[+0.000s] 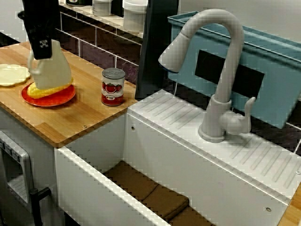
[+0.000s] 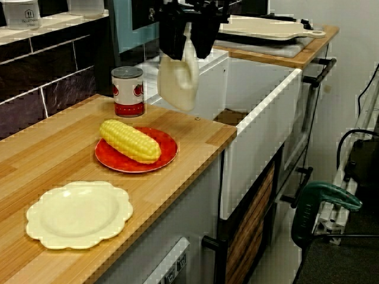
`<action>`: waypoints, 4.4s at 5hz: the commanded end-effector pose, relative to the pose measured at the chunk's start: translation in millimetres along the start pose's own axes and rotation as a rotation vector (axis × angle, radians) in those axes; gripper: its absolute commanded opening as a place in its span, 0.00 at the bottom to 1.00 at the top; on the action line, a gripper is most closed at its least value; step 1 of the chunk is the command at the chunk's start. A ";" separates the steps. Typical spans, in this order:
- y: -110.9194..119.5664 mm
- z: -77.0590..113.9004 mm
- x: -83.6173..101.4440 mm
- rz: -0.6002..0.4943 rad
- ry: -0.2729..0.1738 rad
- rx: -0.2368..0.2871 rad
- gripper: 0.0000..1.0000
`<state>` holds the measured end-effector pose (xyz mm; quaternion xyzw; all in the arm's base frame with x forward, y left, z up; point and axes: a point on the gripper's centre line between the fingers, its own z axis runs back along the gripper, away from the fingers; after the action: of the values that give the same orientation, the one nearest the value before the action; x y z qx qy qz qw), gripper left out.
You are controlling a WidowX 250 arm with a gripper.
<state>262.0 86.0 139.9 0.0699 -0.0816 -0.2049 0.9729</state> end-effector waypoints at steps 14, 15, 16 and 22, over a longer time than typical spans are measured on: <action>22.3 3.9 22.4 0.027 0.109 0.011 1.00; 38.7 11.2 24.3 0.057 0.108 0.007 1.00; 48.1 14.9 28.6 0.097 0.091 0.046 1.00; 7.7 -26.0 88.5 0.263 0.103 0.052 1.00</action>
<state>348.8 50.2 112.9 0.0883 -0.0232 -0.0728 0.9932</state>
